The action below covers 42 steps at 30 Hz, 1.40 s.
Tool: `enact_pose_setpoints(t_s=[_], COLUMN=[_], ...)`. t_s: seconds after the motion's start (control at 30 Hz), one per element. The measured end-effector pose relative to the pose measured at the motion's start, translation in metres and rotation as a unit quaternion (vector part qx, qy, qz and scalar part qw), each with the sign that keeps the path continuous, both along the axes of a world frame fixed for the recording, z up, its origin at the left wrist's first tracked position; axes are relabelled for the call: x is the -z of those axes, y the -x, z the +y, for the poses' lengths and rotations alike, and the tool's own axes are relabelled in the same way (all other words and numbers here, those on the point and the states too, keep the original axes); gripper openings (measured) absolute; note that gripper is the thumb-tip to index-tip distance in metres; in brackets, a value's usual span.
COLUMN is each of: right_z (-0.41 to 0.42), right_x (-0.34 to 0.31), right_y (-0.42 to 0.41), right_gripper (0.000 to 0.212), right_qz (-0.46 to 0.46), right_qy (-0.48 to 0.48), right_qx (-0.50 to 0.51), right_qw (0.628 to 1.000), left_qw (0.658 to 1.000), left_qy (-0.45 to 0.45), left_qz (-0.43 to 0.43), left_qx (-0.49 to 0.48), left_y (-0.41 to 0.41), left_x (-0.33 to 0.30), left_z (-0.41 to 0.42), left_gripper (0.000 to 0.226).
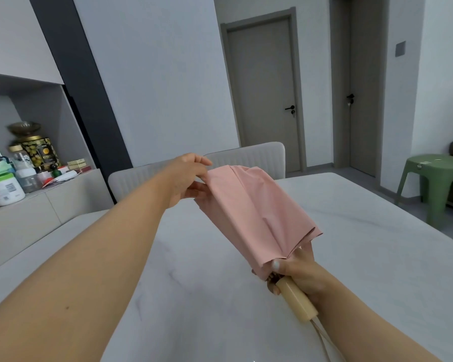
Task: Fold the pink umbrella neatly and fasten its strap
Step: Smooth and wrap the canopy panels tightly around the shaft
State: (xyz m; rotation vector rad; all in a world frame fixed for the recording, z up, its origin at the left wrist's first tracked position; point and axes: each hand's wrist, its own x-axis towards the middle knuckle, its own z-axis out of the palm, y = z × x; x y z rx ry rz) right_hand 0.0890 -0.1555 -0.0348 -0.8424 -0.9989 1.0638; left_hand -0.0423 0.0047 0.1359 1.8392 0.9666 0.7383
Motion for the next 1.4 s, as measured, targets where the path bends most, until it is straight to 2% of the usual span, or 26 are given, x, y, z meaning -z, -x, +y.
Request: enact_pose_setpoints(t_s=[0.1,0.2,0.27,0.33,0.4,0.5,0.53,0.63,0.73,0.83,0.87,0.93,1.0,1.03,1.1,1.2,1.27,1.33,1.4], right_z=[0.001,0.002,0.002,-0.001,-0.003,-0.003,-0.003,0.000,0.001,0.001,0.000,-0.003,-0.004,-0.003,-0.001,0.002,0.003,0.005,0.007], right_x=[0.004,0.006,0.006,0.003,0.000,-0.003,-0.004,-0.002,-0.001,-0.001,-0.003,-0.007,-0.008,-0.005,-0.001,0.003,0.005,0.005,0.006], right_y=[0.001,0.003,0.003,0.003,0.003,0.007,0.009,0.009,0.008,0.007,0.009,0.012,0.015,0.015,0.015,0.015,0.014,0.014,0.013], right_gripper=[0.073,0.091,0.097,0.077,0.048,0.024,0.025,0.042,0.055,0.069,0.066,0.039,0.019,0.019,0.033,0.039,0.039,0.040,0.039], right_qz=[0.048,0.124,0.141,0.137,0.100,0.045,0.031,-0.017,-0.031,0.015,0.032,0.051,0.065,0.068,0.062,0.036,0.022,0.006,-0.005], right_qy=[-0.007,0.028,0.034,0.029,0.023,-0.010,-0.015,0.005,0.013,-0.024,-0.044,-0.074,-0.063,-0.046,-0.004,0.044,0.059,0.069,0.077], right_qx=[0.016,0.070,0.088,0.091,0.097,0.102,0.109,0.130,0.130,0.099,0.078,0.049,0.061,0.069,0.068,0.076,0.089,0.101,0.105], right_qw=[0.999,0.989,0.986,0.986,0.990,0.994,0.993,0.991,0.991,0.995,0.995,0.995,0.994,0.994,0.996,0.996,0.994,0.992,0.991], left_qw=[1.000,0.998,0.994,0.985,0.984,0.982,0.980,0.975,0.968,0.952,0.949,0.945,0.942,0.941,0.938,0.932,0.923,0.901,0.883], left_qy=[-0.010,-0.032,-0.003,0.032,0.038,0.043,0.040,0.018,-0.095,-0.153,-0.158,-0.155,-0.140,-0.129,-0.097,-0.072,-0.114,-0.212,-0.316], left_qz=[-0.017,-0.051,-0.111,-0.167,-0.176,-0.166,-0.160,-0.086,0.001,-0.022,-0.035,-0.056,-0.071,-0.077,-0.099,-0.135,-0.129,-0.132,-0.121], left_qx=[-0.004,-0.007,0.005,0.015,-0.007,-0.082,-0.114,-0.203,-0.234,-0.264,-0.269,-0.282,-0.297,-0.304,-0.318,-0.328,-0.344,-0.354,-0.324], left_y=[-0.003,-0.005,-0.004,-0.002,-0.004,-0.015,-0.021,-0.033,-0.038,-0.039,-0.040,-0.042,-0.045,-0.046,-0.046,-0.044,-0.042,-0.040,-0.040], left_x=[0.008,0.015,0.020,0.026,0.032,0.035,0.035,0.039,0.054,0.068,0.073,0.079,0.083,0.086,0.091,0.100,0.105,0.111,0.120], left_z=[0.002,0.006,0.012,0.015,0.017,0.015,0.012,0.002,-0.003,-0.001,0.001,0.001,-0.002,-0.004,-0.006,-0.011,-0.015,-0.022,-0.034], left_gripper=[0.011,0.023,0.032,0.035,0.034,0.023,0.014,0.042,0.040,0.044,0.046,0.050,0.053,0.053,0.047,0.027,0.020,0.019,0.022])
